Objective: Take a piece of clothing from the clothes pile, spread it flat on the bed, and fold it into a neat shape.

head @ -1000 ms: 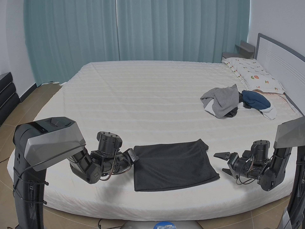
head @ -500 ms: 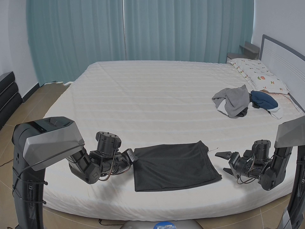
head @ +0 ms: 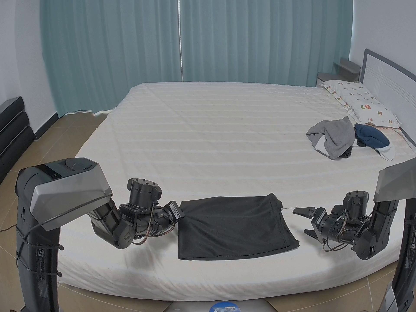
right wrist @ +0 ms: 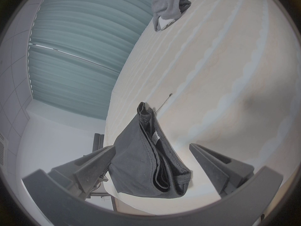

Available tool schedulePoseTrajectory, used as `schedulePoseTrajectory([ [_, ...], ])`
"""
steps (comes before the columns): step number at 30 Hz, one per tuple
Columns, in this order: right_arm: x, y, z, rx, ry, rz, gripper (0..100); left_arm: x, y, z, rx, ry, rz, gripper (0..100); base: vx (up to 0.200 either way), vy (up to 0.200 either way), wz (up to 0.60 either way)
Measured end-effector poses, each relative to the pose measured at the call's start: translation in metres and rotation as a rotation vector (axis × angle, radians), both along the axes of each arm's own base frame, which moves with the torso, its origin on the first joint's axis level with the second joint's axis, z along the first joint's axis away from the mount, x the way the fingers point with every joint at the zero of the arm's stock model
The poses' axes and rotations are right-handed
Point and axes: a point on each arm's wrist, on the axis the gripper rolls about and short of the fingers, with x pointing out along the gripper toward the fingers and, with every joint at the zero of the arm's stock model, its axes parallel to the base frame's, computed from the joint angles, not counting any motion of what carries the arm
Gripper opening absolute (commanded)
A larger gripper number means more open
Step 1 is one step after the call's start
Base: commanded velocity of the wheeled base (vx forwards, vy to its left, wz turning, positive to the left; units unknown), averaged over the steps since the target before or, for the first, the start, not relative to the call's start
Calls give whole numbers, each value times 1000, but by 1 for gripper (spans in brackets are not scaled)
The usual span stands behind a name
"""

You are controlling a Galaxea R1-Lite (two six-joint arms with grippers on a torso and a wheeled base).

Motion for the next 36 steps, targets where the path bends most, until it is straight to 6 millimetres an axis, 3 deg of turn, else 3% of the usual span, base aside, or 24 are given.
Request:
schedulePoseTrajectory([
  [11, 0, 1, -1, 0, 3, 2, 100, 5, 3, 0, -2, -9, 7, 0, 0, 200, 0],
  [36, 1, 2, -2, -1, 4, 6, 100, 18, -2, -6, -3, -33, 5, 0, 0, 0, 0],
])
